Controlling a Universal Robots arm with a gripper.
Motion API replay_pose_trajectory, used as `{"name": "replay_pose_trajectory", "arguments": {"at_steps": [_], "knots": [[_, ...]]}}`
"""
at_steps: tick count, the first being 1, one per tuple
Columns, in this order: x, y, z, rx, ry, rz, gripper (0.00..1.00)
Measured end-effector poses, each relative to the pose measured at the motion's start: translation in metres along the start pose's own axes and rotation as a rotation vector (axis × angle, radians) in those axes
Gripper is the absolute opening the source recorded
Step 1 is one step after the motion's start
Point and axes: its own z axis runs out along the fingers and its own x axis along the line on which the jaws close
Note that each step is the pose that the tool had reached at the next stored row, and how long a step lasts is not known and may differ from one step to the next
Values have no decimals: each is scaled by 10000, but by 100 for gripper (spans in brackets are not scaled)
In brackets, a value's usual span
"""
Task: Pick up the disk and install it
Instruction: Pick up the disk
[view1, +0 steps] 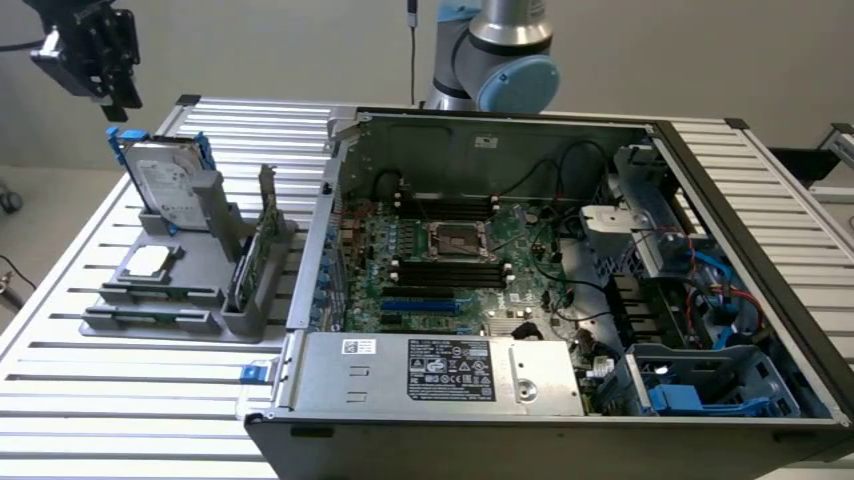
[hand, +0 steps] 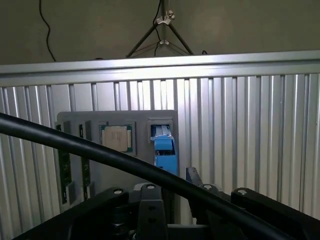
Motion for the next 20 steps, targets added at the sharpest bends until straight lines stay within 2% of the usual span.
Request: {"name": "replay_pose_trajectory", "arguments": {"at_steps": [1, 4, 5, 10, 20], "knots": [[0, 0, 0, 0, 0, -3, 42], [2, 0, 1, 0, 0, -12, 47], [3, 0, 3, -1, 0, -15, 54], [12, -3, 42, -1, 0, -38, 54], [36, -21, 226, -2, 0, -115, 54]]}}
